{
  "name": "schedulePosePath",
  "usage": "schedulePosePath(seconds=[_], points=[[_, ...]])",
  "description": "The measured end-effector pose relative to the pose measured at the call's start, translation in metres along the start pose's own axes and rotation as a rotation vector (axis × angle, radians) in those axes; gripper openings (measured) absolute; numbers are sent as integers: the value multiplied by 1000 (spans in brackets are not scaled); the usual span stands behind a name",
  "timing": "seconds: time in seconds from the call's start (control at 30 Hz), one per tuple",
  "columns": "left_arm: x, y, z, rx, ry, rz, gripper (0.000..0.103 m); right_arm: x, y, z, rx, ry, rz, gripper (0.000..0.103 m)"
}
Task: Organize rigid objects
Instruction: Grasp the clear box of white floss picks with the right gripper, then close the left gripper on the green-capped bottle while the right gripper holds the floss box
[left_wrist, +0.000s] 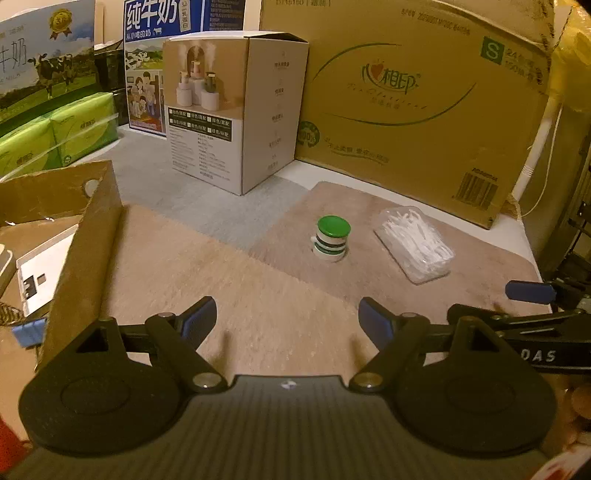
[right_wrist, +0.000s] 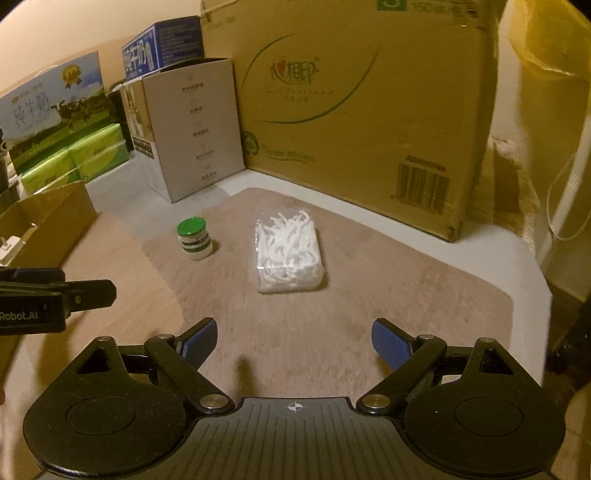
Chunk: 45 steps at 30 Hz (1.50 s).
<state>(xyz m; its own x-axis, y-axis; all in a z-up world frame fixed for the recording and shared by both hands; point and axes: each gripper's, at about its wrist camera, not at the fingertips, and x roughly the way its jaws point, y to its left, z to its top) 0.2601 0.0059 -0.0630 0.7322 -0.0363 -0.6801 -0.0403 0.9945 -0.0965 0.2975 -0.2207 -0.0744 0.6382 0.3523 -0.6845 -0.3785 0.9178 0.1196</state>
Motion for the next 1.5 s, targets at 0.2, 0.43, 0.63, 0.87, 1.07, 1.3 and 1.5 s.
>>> schedulePosePath(seconds=[0.2,0.43,0.63,0.87,1.07,1.3,1.5], points=[[16,2,4,1,-21,7,82,24,-2,2,-17,-14,19,90],[34,3,14,-2,-15,-33,82,50,-5,17,-48,-13,36,90],[42,3,19,-7,-27,-55,82,73,-4,28,-42,-3,39,90],[49,3,20,-8,-33,-66,82,85,-3,36,-63,-27,16,64],[57,-4,21,17,-33,-81,82,86,-4,37,-77,-28,28,57],[71,-19,28,66,-43,-98,77,71,-16,29,-25,-33,-11,57],[82,-27,29,92,-58,-90,65,60,-22,20,-3,-36,-11,57]])
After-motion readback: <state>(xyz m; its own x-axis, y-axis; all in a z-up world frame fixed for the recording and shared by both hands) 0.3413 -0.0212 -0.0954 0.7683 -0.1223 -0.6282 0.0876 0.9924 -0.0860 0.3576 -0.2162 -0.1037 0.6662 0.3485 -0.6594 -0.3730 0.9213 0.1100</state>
